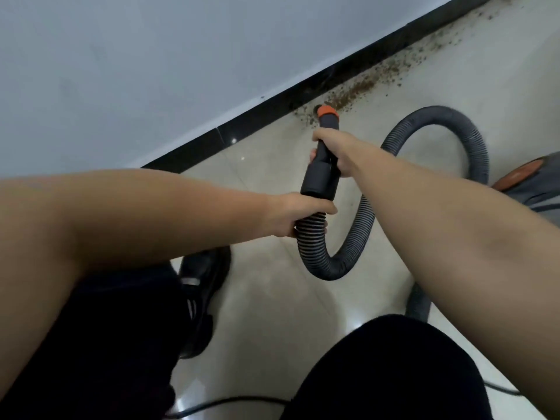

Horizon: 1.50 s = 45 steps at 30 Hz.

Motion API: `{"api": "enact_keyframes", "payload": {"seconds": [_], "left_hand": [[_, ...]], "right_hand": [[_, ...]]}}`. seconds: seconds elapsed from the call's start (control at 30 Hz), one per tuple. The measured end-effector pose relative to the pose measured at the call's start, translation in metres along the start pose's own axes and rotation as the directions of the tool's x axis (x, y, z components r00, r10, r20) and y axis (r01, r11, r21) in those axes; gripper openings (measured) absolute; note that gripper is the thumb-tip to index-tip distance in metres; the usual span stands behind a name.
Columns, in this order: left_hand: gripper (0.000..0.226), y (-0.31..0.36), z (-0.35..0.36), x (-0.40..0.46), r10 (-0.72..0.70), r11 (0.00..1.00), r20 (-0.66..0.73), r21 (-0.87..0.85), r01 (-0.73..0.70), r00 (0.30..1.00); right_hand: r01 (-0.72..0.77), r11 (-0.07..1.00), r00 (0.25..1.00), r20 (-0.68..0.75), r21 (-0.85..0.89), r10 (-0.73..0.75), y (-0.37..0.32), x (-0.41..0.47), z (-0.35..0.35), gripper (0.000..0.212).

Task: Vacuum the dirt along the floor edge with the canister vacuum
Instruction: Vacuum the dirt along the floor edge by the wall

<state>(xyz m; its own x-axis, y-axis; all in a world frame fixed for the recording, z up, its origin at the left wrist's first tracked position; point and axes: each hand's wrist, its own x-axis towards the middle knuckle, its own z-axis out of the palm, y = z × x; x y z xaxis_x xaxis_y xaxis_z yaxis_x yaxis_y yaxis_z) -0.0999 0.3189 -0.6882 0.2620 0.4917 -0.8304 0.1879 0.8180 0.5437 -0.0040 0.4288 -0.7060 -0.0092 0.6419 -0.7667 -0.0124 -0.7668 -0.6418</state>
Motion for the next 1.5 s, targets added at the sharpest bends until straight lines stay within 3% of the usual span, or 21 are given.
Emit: {"api": "enact_keyframes", "payload": {"seconds": [0.27, 0.43, 0.73, 0.87, 1.23, 1.5], "left_hand": [[0.015, -0.025, -0.022, 0.047, 0.044, 0.994, -0.008, -0.102, -0.045, 0.999], [0.014, -0.044, -0.021, 0.069, -0.018, 0.969, -0.064, -0.248, 0.002, 0.998], [0.013, -0.011, -0.064, 0.089, -0.004, 0.975, -0.089, -0.223, -0.016, 0.996], [0.012, -0.001, -0.078, 0.101, -0.005, 0.982, -0.092, -0.188, -0.013, 0.996], [0.011, 0.066, -0.085, 0.154, 0.034, 0.996, -0.013, -0.083, -0.035, 0.999], [0.014, 0.1, -0.07, 0.177, 0.054, 0.998, -0.008, -0.044, -0.055, 0.998]], "right_hand": [[-0.035, 0.999, 0.992, -0.12, -0.025, 0.031, 0.021, 0.042, 0.016, 0.027], [-0.028, 0.997, 0.995, -0.093, -0.065, 0.022, 0.04, 0.065, 0.026, 0.016], [-0.007, 0.999, 0.998, -0.058, 0.038, 0.009, 0.006, 0.095, 0.049, 0.017], [-0.007, 0.997, 0.994, -0.111, 0.079, 0.016, -0.003, 0.107, 0.054, 0.017], [0.004, 0.983, 0.971, -0.234, 0.186, 0.04, -0.056, 0.148, 0.018, 0.016], [0.044, 0.986, 0.963, -0.269, 0.161, 0.001, -0.081, 0.17, -0.012, 0.013]]}}
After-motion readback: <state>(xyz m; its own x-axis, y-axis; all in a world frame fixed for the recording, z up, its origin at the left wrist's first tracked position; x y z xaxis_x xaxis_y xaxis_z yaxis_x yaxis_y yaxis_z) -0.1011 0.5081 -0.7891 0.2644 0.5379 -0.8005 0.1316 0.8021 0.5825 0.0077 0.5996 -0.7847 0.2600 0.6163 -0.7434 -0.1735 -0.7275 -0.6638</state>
